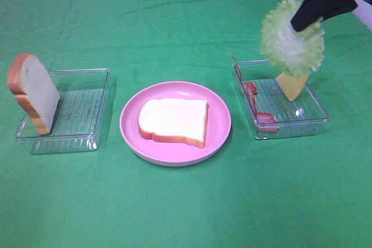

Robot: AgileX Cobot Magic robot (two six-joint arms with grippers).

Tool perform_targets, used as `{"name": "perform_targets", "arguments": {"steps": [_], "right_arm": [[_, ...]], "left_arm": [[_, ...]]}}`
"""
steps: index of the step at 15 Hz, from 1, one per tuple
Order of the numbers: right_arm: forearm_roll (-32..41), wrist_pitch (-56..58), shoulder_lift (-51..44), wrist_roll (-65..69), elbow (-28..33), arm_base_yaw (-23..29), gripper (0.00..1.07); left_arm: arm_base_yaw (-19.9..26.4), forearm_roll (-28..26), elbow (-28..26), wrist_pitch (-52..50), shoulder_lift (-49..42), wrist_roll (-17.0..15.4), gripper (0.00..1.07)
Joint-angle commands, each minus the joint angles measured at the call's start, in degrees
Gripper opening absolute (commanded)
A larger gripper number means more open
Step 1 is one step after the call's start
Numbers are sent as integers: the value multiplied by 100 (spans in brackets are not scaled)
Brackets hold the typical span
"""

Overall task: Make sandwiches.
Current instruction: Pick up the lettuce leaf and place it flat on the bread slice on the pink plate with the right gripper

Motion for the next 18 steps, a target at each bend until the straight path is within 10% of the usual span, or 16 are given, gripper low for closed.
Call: {"name": "perform_targets", "arguments": {"steps": [1, 8, 12, 18], "right_arm": [[298, 0, -120, -109, -11, 647, 0], [1404, -974, 814, -160, -11, 1942, 0], [3690, -1117, 2166, -1146, -11, 2011, 0], [3478, -1799, 2802, -1014, -17, 1994, 0]], "left_arm": [[-23, -23, 6, -74, -126, -40, 81], [-23, -23, 6, -74, -126, -40, 81], [-23, -23, 6, -74, -126, -40, 81], [-23, -17, 6, -74, -126, -40, 81]]}}
